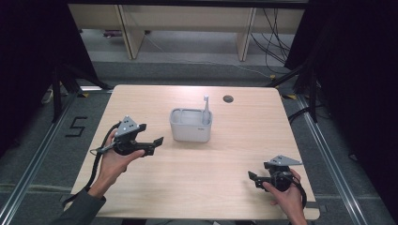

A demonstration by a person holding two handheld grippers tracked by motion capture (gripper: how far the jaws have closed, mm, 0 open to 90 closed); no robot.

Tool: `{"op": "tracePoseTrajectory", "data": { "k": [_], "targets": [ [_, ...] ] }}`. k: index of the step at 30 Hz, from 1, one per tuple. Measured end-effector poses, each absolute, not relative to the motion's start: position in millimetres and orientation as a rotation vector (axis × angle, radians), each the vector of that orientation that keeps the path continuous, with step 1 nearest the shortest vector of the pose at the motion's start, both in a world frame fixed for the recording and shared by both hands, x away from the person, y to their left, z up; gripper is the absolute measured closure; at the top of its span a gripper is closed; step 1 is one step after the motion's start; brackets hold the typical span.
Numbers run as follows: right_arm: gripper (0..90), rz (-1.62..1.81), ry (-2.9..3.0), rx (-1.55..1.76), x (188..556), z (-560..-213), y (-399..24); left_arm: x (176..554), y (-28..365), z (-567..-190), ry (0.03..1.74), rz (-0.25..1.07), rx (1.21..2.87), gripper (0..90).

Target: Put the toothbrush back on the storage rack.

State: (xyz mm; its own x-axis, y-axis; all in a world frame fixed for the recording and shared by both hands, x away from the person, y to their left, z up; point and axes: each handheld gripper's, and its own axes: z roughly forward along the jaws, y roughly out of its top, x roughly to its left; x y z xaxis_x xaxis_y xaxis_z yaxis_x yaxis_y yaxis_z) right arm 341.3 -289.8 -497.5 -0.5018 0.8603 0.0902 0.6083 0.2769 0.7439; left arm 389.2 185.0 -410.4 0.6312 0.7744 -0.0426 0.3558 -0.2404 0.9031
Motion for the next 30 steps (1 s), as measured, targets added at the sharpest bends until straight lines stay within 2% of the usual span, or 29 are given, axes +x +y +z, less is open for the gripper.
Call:
{"op": "tracePoseTrajectory", "data": {
  "k": [30],
  "targets": [
    [22.6,1.051,2.231,1.318,341,-496,-288,351,209,-443,0.868,0.495,1.871,15.6]
  ]
}}
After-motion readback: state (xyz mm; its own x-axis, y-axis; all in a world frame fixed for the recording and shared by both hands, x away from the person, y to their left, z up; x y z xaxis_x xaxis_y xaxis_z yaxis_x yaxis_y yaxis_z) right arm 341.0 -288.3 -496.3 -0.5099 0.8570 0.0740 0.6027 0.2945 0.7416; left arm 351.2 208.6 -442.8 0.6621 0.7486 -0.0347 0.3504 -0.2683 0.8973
